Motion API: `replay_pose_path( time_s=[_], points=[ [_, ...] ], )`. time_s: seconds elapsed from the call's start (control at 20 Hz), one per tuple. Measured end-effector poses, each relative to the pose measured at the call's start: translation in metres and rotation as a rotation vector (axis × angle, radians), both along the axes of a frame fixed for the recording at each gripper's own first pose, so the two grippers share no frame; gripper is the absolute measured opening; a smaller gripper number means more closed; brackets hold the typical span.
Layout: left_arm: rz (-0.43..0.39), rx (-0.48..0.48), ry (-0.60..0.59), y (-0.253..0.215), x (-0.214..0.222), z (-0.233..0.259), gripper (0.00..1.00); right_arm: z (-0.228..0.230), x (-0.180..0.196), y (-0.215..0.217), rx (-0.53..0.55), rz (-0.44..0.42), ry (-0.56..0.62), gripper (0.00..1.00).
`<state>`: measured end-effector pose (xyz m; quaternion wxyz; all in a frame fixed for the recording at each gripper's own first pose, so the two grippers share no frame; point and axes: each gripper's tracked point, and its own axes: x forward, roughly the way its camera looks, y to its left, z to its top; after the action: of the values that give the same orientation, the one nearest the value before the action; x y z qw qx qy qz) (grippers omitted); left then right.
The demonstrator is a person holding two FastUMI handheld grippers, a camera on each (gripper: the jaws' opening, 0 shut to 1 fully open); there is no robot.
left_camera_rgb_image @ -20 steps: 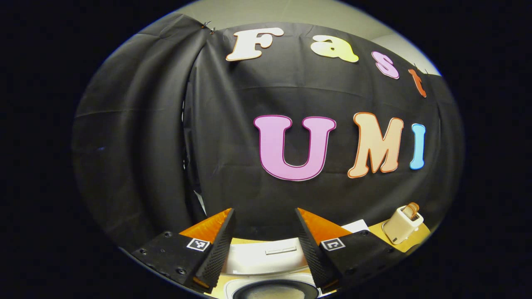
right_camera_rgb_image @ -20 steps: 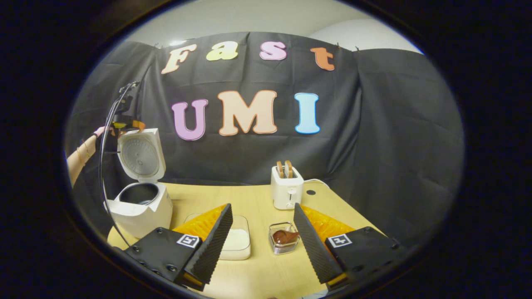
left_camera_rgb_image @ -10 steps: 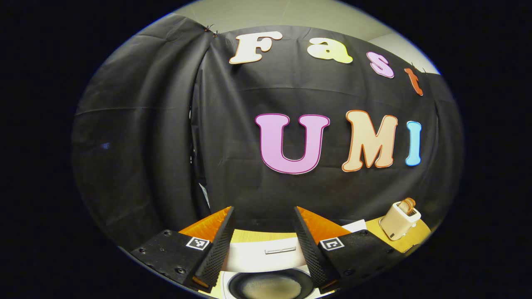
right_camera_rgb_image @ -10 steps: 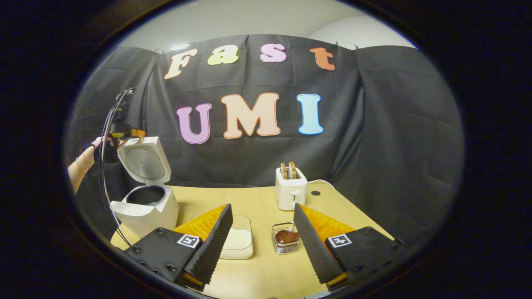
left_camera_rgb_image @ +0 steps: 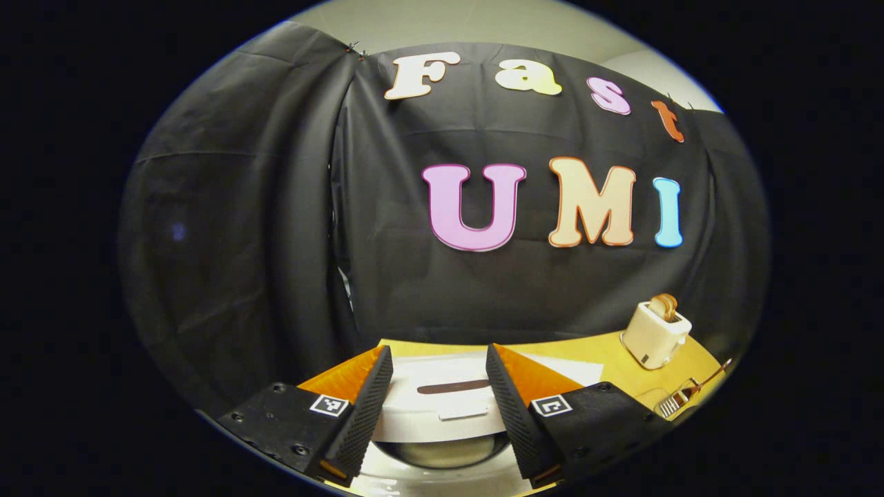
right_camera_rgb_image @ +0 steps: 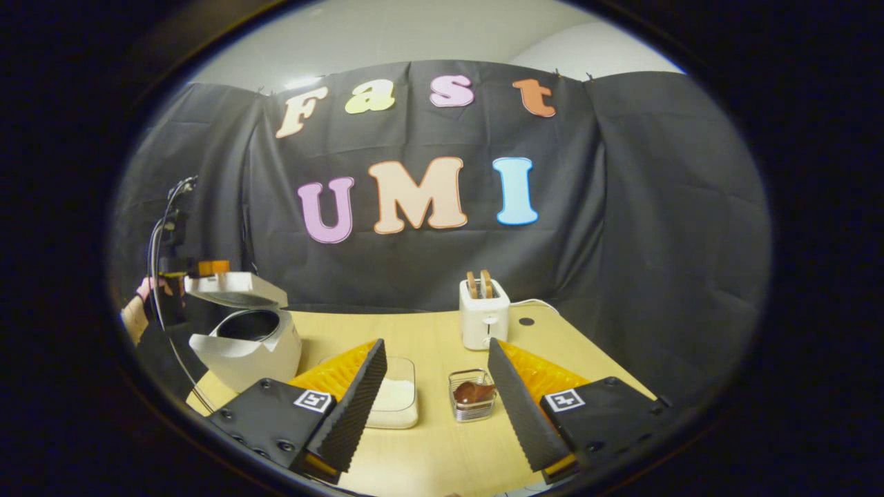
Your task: Close the left gripper, press the button to open the rice cooker; take a wooden spoon from the chopstick holder with the right hand, scoop a spoonful of rice and pour it into the rice cooker, then put the wooden spoon back into the chopstick holder.
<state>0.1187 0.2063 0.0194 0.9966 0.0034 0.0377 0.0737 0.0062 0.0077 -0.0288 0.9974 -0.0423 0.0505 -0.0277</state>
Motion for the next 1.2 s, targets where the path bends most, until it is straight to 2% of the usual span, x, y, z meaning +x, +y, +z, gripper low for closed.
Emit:
replay_pose_path(
  time_s=[0.15, 0.7, 1.0, 1.2],
  points=[
    [-0.015, -0.020, 0.013, -0.004, -0.013, -0.030, 0.81, -0.003, 0.002, 0.003, 0.005, 0.007, 0.008, 0.92],
    [-0.046, 0.000, 0.110, -0.009, -0.024, -0.105, 0.81, -0.014, 0.007, 0.038, -0.010, 0.044, 0.015, 0.93],
    [-0.035, -0.015, 0.033, -0.008, -0.025, -0.105, 0.81, -0.025, 0.002, 0.037, 0.019, 0.030, 0.034, 0.93],
    [-0.040, -0.014, 0.022, -0.008, -0.025, -0.107, 0.80, -0.027, -0.002, 0.039, 0.028, 0.029, 0.038, 0.93]
  ],
)
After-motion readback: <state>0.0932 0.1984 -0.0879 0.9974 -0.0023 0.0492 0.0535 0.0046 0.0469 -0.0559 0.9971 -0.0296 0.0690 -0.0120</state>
